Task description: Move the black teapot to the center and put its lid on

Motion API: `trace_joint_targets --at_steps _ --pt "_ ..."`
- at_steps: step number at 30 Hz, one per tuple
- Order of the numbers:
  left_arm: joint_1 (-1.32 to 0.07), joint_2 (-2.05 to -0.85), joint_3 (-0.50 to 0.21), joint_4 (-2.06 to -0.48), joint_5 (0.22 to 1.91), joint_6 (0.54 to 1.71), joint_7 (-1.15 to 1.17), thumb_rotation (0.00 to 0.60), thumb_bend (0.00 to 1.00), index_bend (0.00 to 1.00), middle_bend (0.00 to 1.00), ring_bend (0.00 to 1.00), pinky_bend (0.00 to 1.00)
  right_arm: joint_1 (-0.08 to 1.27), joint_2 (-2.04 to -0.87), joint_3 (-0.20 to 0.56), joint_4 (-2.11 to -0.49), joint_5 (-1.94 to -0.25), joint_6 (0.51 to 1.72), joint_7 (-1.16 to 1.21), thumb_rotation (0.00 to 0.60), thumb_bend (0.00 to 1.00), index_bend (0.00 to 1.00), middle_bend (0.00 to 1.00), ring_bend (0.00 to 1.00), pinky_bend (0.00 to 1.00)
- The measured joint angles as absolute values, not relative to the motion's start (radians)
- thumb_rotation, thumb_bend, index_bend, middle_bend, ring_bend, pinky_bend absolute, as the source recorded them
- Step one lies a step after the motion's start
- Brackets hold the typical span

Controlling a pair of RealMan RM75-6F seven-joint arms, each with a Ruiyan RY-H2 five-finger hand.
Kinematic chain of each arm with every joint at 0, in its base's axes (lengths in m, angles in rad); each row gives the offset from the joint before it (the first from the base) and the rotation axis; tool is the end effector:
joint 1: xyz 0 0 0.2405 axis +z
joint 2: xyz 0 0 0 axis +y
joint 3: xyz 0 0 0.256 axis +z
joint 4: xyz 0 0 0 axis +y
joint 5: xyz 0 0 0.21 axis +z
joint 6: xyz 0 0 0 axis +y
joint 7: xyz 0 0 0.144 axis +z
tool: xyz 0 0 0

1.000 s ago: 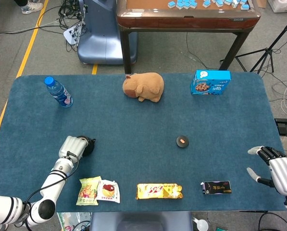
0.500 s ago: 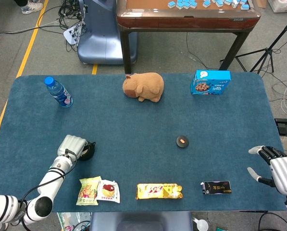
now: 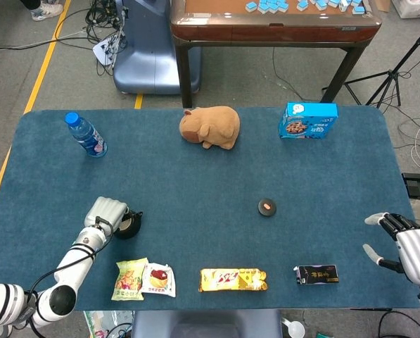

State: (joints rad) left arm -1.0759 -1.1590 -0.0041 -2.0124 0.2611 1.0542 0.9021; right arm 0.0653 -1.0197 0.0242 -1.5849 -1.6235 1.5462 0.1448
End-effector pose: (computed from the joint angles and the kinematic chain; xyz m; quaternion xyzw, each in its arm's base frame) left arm -0.1353 0.3214 0.0585 -0.7831 -0.3818 -0.1111 0.4782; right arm -0.3086 -0.1694 0.1902 0.6171 -0.3646 0.4188 0.5575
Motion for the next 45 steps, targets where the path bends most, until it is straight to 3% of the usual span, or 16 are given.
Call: trace_joint_targets --at_steps 11,45 --pt "-1.118 -1.118 -0.016 -2.012 0.220 0.982 0.857 0.600 0.98 0.54 0.71 0.46 0.73 0.066 -1.018 0.025 -1.582 -1.623 1.545 0.153 0.600 0.26 0.37 0.37 0.32 0.43" --pt "-1.245 -1.121 -0.048 -1.970 0.128 0.911 0.783 0.600 0.98 0.57 0.76 0.50 0.74 0.066 -1.009 0.023 -1.575 -1.623 1.545 0.187 0.600 0.26 0.37 0.37 0.32 0.43"
